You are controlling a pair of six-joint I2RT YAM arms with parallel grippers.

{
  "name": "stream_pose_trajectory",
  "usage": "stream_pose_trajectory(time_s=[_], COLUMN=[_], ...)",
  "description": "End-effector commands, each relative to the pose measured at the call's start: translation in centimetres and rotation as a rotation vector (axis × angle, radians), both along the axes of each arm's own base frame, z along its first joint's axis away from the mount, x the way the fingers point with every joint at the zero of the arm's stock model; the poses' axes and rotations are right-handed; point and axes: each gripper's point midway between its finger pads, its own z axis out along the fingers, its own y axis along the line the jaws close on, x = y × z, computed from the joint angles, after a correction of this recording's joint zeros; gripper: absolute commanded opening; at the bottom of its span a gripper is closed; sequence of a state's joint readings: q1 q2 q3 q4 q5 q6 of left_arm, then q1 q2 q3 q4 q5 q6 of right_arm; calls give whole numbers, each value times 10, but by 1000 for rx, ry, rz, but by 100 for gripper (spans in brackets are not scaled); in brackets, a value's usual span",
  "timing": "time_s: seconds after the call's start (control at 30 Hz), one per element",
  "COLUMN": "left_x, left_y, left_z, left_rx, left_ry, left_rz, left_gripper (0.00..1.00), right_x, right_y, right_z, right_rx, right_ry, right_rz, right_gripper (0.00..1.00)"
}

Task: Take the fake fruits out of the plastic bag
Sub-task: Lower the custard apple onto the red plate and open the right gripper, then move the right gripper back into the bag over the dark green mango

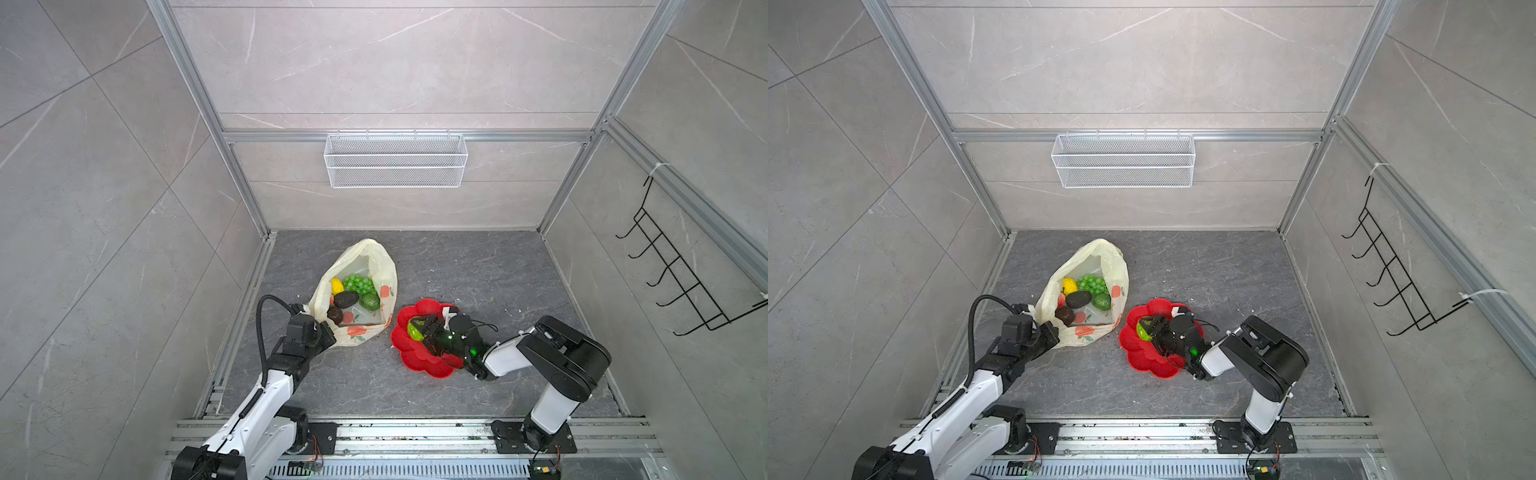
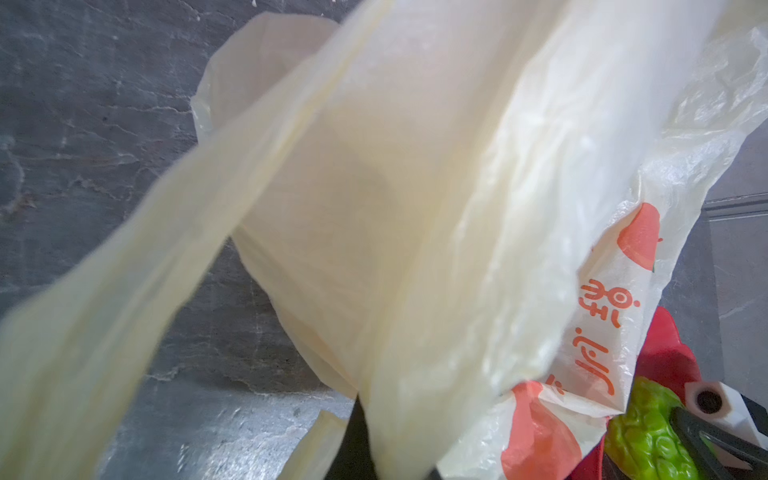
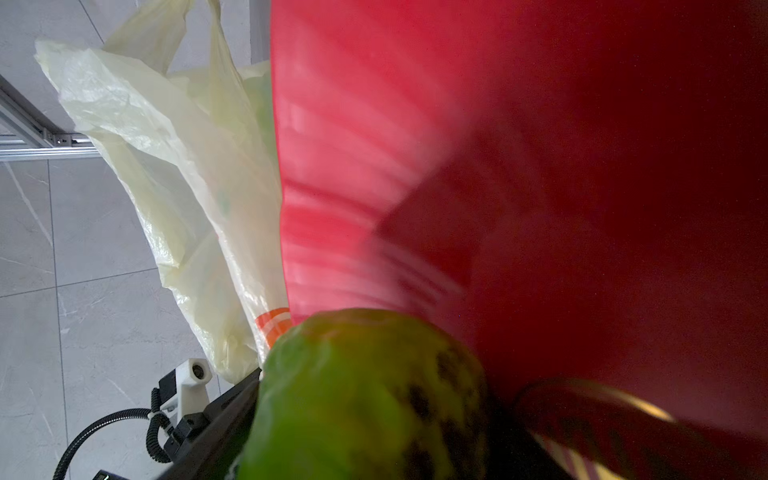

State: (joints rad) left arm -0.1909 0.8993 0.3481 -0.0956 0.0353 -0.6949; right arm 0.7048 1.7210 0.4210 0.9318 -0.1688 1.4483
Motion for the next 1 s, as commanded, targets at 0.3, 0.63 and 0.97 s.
stream_pose_trajectory(time_s=[0.3, 0.63, 0.97], left_x=[6, 7, -2], left_y=[2, 1, 8], left_z=[10, 8, -1], left_rx=[23, 20, 10], left_ry=[-56, -49, 15], left_rz=[-9, -14, 47], left_gripper=[0, 0, 0], right_x=[-8, -15, -12], right_y=[-18, -35, -54], right_z=[-5, 3, 62], right_rx=[-40, -147, -500], right_ry=[18, 14, -134], right_rz=[-35, -43, -2], right_gripper=[84, 84, 85])
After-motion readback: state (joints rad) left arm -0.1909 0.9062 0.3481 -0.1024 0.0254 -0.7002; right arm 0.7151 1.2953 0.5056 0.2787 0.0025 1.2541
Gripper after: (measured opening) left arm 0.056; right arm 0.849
